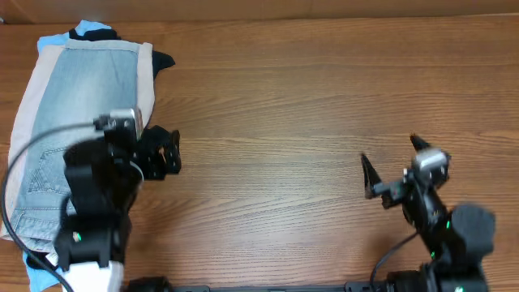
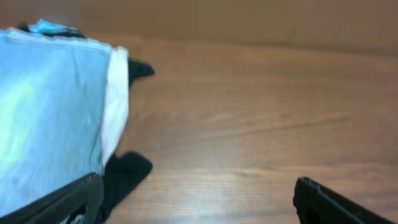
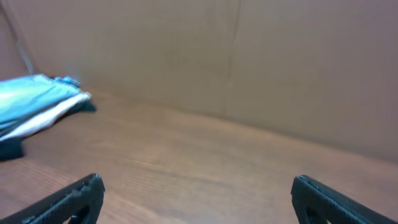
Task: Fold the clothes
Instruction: 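Reach the left gripper to the jeans on the pile and grasp them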
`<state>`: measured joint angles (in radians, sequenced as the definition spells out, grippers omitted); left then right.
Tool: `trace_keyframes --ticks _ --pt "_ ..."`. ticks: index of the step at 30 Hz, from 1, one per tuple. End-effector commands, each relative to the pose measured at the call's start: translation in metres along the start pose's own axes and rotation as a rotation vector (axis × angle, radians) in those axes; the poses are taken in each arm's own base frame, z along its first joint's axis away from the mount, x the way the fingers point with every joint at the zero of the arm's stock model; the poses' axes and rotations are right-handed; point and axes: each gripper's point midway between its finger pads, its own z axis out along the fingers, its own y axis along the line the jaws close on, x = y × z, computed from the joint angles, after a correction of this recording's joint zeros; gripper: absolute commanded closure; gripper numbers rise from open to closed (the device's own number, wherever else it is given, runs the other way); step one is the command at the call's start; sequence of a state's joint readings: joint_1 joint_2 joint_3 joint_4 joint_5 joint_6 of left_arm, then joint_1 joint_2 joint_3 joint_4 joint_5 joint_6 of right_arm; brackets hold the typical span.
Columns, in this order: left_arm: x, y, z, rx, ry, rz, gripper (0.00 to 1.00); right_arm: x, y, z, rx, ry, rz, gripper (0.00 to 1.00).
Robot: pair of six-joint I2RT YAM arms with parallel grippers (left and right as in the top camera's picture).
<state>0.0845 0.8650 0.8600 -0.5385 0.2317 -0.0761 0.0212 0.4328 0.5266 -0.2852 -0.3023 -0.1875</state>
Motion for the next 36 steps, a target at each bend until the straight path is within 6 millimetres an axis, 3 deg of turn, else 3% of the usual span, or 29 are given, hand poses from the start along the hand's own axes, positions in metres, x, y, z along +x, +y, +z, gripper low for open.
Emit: trace_keyframes --ticks 1,8,11,18,23,27,29,32,36 --pt "-0.026 -0.009 0.002 0.034 0.044 -0.004 0.00 -0.018 0.008 0.016 -0.096 0.060 0.031 0.00" --pt "-0.027 -0.023 0.026 0.147 0.155 0.012 0.00 -0.020 0.011 0.070 -0.249 0.269 0.139 0.00" --pt "-0.023 -0.021 0.036 0.151 0.173 0.060 0.00 -0.010 0.025 0.088 -0.377 0.312 0.193 0.00" --pt "0.015 0.040 0.079 -0.146 0.346 -0.041 0.00 0.031 0.044 0.112 -0.546 0.421 0.313 0.00" --pt "0.038 0.085 0.108 -0.352 0.420 -0.018 0.06 0.044 0.055 0.116 -0.634 0.454 0.376 0.00" --pt "0.056 0.120 0.121 -0.532 0.479 0.025 0.14 0.047 0.054 0.117 -0.630 0.464 0.380 0.10" --pt "0.066 0.131 0.126 -0.583 0.512 0.038 0.15 0.047 0.054 0.117 -0.630 0.462 0.379 0.12" --pt "0.082 0.137 0.133 -0.590 0.560 0.038 0.06 0.047 0.054 0.118 -0.630 0.460 0.377 0.15" --pt "0.093 0.143 0.144 -0.581 0.598 0.079 0.11 0.048 0.052 0.119 -0.618 0.462 0.373 0.19"
